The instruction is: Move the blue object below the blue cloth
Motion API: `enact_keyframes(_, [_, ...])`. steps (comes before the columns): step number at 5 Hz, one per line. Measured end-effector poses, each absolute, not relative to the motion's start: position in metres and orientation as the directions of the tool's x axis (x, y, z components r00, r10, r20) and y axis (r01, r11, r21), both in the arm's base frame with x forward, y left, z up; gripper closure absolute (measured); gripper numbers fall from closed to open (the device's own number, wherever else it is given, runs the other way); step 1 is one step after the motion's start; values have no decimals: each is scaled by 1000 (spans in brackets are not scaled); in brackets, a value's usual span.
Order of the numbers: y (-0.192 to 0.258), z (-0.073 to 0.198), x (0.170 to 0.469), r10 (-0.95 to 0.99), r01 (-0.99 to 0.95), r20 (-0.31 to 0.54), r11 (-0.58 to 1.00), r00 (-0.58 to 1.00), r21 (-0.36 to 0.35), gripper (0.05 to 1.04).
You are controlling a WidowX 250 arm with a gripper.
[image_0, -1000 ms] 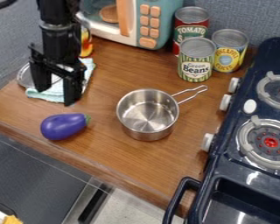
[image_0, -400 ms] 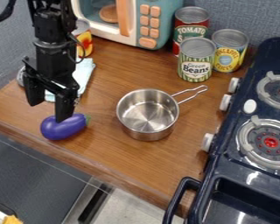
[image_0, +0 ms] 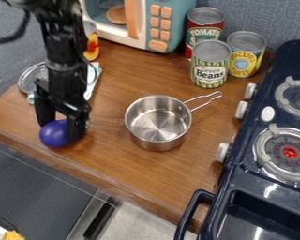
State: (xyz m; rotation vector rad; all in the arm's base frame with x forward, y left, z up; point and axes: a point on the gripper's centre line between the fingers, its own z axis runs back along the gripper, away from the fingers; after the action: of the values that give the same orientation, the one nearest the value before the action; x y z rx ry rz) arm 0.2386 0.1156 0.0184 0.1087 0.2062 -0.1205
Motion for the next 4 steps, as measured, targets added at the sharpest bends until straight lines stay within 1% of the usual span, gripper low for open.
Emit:
enact_keyframes(1, [117, 7, 246, -104, 132, -231, 985, 968, 113, 85])
enact_keyframes(2, [116, 6, 249, -110, 140, -234, 983, 966, 116, 154])
enact_keyframes(3, [111, 6, 250, -122, 143, -232, 986, 965, 80, 340])
enact_keyframes(4, [106, 8, 252, -115, 129, -225, 990, 968, 48, 343])
